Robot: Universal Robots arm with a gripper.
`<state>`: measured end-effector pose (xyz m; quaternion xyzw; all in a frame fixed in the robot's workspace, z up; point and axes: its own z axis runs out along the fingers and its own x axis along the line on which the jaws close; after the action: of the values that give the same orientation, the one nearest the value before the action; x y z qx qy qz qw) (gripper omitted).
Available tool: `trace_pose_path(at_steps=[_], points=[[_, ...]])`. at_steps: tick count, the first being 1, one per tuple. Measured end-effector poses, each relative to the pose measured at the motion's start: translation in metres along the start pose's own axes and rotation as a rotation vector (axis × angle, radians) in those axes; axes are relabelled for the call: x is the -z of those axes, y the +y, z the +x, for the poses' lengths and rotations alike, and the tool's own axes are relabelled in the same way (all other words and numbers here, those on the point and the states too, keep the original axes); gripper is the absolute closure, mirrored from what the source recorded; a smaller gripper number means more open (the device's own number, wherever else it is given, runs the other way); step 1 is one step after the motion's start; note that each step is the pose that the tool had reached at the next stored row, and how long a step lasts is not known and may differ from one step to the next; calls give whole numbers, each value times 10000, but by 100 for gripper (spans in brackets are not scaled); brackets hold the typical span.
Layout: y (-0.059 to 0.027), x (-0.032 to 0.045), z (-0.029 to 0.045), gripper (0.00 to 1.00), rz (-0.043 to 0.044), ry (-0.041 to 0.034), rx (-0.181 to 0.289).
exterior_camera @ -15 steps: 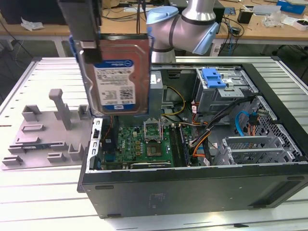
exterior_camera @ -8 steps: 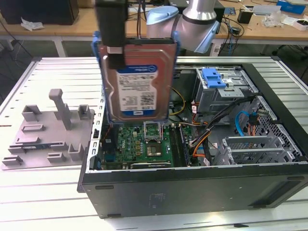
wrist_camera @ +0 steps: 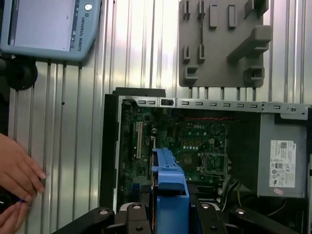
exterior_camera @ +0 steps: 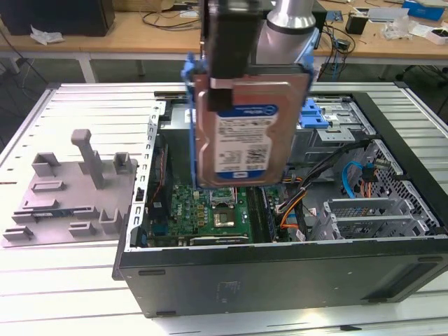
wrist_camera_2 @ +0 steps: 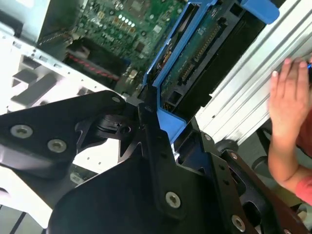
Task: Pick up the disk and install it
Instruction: 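Pick up the disk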
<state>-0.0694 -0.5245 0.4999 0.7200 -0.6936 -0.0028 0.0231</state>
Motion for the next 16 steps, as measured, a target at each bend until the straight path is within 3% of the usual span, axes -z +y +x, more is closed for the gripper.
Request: trace_pose_path(at_steps=[2,9,13,16], points=[[-143,6,49,63,0,-4,1],[-483,17,136,63,1,-29,1],[-733,25,189,63,2,-54,5],[-746,26,189,63,2,-55,4]])
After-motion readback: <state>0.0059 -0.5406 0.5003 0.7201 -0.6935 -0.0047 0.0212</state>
